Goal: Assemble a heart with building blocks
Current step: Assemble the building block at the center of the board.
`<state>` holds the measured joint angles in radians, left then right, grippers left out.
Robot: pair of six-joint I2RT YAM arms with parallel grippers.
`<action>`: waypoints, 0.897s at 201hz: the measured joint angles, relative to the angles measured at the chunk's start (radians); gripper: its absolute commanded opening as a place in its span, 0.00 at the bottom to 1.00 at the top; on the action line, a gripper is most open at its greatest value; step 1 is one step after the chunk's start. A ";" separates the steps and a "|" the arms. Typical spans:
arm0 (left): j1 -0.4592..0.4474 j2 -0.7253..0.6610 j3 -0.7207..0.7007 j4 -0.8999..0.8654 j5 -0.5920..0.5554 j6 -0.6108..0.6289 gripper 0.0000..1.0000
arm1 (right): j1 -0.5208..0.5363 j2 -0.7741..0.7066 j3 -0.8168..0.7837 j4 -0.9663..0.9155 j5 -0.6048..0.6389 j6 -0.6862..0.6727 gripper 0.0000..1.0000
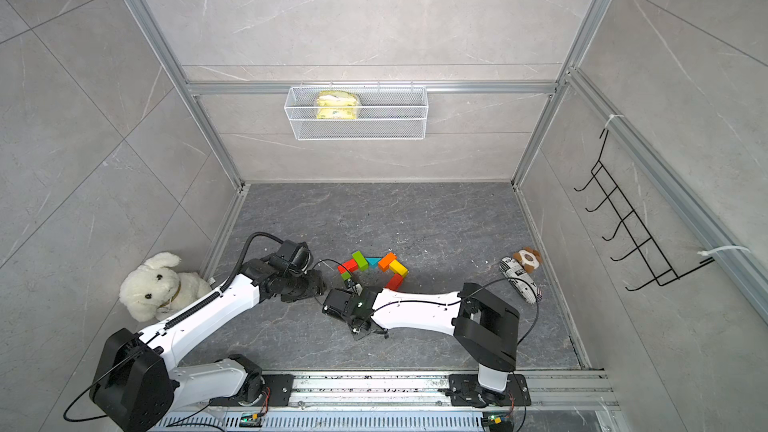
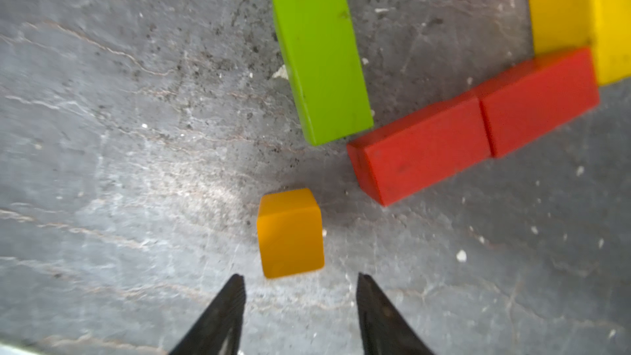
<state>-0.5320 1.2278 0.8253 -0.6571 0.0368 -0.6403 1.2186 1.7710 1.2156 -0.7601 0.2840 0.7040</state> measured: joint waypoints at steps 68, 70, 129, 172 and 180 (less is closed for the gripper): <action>0.016 -0.023 -0.006 0.009 0.001 -0.008 0.63 | 0.055 0.038 0.008 -0.013 -0.023 0.226 0.41; 0.016 -0.024 -0.007 0.009 0.001 -0.008 0.63 | 0.055 0.042 0.008 -0.013 -0.024 0.230 0.41; 0.022 -0.068 -0.020 0.007 0.000 -0.008 0.63 | 0.042 0.087 0.013 -0.006 -0.037 0.261 0.32; 0.027 -0.070 -0.020 0.007 0.000 -0.008 0.63 | -0.001 0.106 0.019 -0.003 -0.037 0.260 0.31; 0.028 -0.070 -0.020 0.007 0.000 -0.007 0.63 | -0.010 0.108 0.023 -0.003 -0.038 0.256 0.31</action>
<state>-0.5037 1.1580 0.8051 -0.6502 0.0364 -0.6476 1.2087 1.8786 1.2385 -0.7628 0.2462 0.9600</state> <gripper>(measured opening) 0.631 0.308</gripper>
